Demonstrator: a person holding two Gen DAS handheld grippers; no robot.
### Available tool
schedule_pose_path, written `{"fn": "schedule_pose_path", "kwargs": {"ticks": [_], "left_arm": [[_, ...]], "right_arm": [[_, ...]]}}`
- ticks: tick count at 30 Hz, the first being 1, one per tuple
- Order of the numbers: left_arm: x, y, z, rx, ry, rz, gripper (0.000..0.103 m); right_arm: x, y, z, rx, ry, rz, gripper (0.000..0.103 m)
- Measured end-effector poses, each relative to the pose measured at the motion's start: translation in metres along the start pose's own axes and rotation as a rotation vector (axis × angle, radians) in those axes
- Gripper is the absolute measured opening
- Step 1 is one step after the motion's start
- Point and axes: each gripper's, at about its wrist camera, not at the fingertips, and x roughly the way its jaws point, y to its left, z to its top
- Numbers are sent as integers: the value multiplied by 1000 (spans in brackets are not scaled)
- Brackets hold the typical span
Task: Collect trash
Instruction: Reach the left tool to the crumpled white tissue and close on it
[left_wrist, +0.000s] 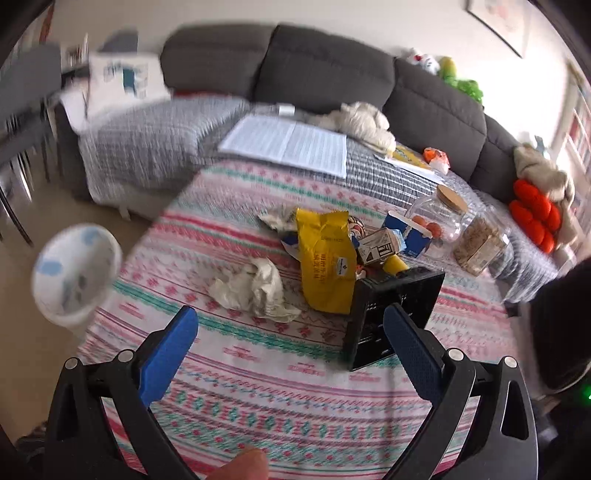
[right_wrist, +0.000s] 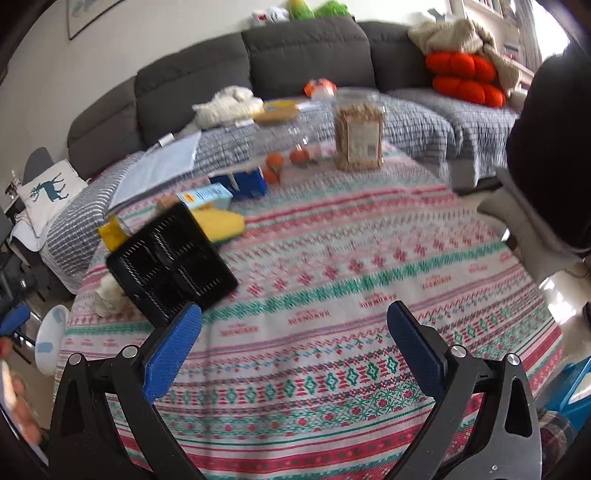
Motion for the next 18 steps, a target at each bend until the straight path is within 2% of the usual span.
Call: {"fn": "schedule_pose_path", "kwargs": {"ticks": [3, 4, 5, 8, 18], "left_arm": [[29, 9, 18, -81, 108, -149, 97], [39, 10, 22, -86, 135, -169, 97], [45, 9, 24, -83, 150, -160, 97], [67, 7, 33, -55, 189, -72, 97], [115, -30, 53, -3, 266, -10, 97]], "right_arm": [[10, -10, 2, 25, 31, 29, 96], [12, -14, 3, 35, 38, 43, 96], [13, -16, 3, 38, 40, 49, 96], [16, -24, 5, 50, 52, 64, 96], [22, -33, 9, 86, 78, 121, 96]]}}
